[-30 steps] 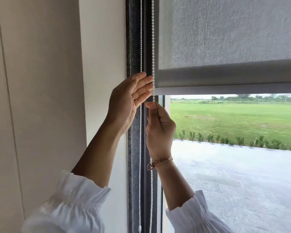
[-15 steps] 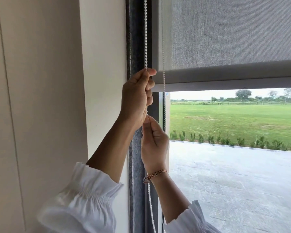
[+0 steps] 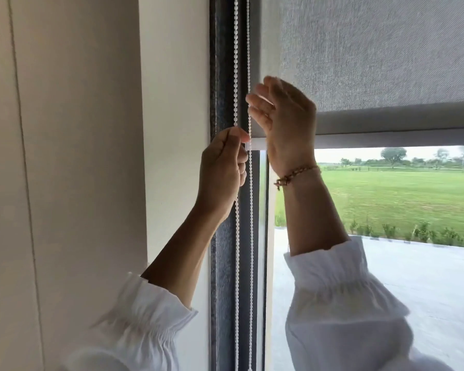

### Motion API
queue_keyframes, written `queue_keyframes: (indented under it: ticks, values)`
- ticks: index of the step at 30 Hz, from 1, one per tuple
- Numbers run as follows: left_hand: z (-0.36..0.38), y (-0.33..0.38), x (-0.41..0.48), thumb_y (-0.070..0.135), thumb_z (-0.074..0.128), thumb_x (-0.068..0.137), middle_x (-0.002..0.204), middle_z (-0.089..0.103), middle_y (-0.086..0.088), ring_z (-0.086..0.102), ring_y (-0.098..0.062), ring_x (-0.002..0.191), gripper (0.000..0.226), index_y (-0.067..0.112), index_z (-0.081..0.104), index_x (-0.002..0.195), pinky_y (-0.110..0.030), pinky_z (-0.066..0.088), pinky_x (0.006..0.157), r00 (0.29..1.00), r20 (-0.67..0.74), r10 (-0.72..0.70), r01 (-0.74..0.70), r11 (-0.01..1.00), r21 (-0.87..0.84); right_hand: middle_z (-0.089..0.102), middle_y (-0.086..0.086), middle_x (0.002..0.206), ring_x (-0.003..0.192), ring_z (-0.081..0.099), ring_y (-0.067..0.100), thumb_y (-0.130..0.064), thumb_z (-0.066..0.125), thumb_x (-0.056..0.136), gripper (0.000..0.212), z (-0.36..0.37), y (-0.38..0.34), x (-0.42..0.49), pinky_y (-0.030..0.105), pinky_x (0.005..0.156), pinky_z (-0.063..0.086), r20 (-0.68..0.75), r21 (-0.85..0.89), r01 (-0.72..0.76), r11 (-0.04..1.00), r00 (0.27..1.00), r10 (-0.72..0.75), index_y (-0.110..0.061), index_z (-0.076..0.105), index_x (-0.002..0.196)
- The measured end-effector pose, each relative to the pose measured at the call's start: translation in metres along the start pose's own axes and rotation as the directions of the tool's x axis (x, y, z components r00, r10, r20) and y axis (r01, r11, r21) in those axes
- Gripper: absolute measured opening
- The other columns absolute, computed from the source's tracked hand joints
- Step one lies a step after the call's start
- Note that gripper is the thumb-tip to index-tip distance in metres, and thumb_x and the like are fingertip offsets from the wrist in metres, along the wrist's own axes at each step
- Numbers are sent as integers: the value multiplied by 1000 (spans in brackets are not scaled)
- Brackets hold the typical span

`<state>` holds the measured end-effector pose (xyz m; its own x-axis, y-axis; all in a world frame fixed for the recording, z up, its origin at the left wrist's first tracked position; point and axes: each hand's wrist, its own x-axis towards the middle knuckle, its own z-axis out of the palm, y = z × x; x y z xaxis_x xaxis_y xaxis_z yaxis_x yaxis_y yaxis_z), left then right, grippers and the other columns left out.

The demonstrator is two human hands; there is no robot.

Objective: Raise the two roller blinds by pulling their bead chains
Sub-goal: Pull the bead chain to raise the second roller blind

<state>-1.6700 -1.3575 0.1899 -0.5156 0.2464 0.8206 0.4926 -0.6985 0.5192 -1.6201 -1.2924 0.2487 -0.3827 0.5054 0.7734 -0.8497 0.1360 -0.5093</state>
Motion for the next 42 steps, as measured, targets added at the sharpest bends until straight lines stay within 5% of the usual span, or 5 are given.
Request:
queue_keyframes:
  ticks: [3,5,8,11,42]
  values:
    - [1,-5,-4,14,37,97,39,30,14,17,0,35,34,21,51,66,-13,18,33,1000,-14,16,-16,1000,0,50,43,117,108,53,51,1,42,91,22,25,-18,11,54,96,45,56,-7,-37,999,998,37,19,51,100]
    - [2,-6,-5,17,37,98,38,29,14,18,-1,35,42,26,55,61,-13,17,34,1000,-20,19,-20,1000,-4,52,46,104,91,58,54,6,36,90,27,37,-22,10,50,87,51,47,-4,-55,998,997,55,26,43,107]
    - [4,-7,-6,19,35,96,37,28,15,19,-1,35,52,36,56,52,-14,16,36,999,-18,41,-39,997,69,55,12,64,43,45,11,0,43,92,18,41,-18,9,20,41,35,35,38,-87,996,996,85,5,59,88]
    - [3,-7,-8,21,34,88,36,32,14,23,-2,36,47,41,51,49,-18,19,39,996,-35,77,-69,979,194,43,4,55,32,31,3,-1,46,91,22,42,-13,9,17,31,23,1,115,-80,990,997,81,-4,63,77]
    - [-6,-27,-23,9,30,76,40,40,15,31,-2,37,42,39,55,59,-16,22,41,998,-26,62,-53,962,268,37,2,56,34,27,2,-4,48,92,20,29,7,-5,14,31,22,45,252,-34,967,999,23,-4,64,82]
